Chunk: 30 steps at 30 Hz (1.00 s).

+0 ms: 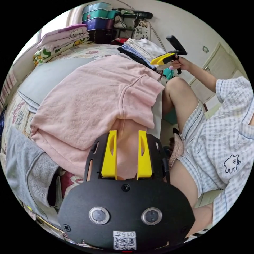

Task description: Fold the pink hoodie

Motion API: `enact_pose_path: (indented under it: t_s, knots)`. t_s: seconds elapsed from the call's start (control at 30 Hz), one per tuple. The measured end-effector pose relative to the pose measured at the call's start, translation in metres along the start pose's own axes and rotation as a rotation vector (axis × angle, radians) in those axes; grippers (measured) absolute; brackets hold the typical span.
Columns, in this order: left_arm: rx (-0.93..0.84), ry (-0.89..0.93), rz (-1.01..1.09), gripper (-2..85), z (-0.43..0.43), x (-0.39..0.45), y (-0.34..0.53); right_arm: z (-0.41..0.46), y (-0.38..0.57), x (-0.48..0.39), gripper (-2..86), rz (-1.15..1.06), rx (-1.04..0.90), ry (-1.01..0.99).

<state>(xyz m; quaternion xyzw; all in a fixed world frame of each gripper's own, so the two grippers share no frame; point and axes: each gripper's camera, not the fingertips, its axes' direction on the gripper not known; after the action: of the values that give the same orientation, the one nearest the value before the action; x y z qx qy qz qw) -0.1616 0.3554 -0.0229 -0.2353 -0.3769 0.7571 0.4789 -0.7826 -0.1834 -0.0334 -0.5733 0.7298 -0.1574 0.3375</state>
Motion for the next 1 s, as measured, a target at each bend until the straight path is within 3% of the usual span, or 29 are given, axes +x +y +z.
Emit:
enact_pose_path:
  t_s: [0.1,0.27,0.4,0.47,0.53,0.8,0.9,1.0]
  knots:
    - [0.019,-0.061,-0.099,11.8,-0.019,0.011,0.022,-0.067,0.007,0.005,15.7,0.128,0.147,0.054]
    - [0.268,-0.137,-0.555,13.3,-0.047,0.021,0.124,-0.153,0.045,0.042,16.3,0.424,0.373,-0.005]
    - [0.376,-0.411,-0.737,14.6,-0.076,0.054,0.170,-0.186,0.068,0.057,17.4,0.594,0.416,0.070]
    - [0.335,-0.394,-0.796,14.2,-0.069,0.050,0.180,-0.198,0.066,0.061,17.5,0.614,0.421,0.019]
    - [0.290,-0.293,-0.819,13.7,-0.054,0.040,0.190,-0.220,0.055,0.061,17.6,0.621,0.372,0.090]
    - [0.523,-0.186,-0.964,11.9,-0.061,0.046,0.233,-0.277,0.033,0.062,14.5,0.622,0.305,-0.017]
    - [0.495,-0.099,-0.961,11.3,-0.048,0.036,0.228,-0.294,0.022,0.054,12.3,0.583,0.284,-0.069]
    - [0.478,-0.139,-0.991,8.9,-0.046,0.031,0.226,-0.309,0.010,0.045,8.5,0.581,0.256,-0.012]
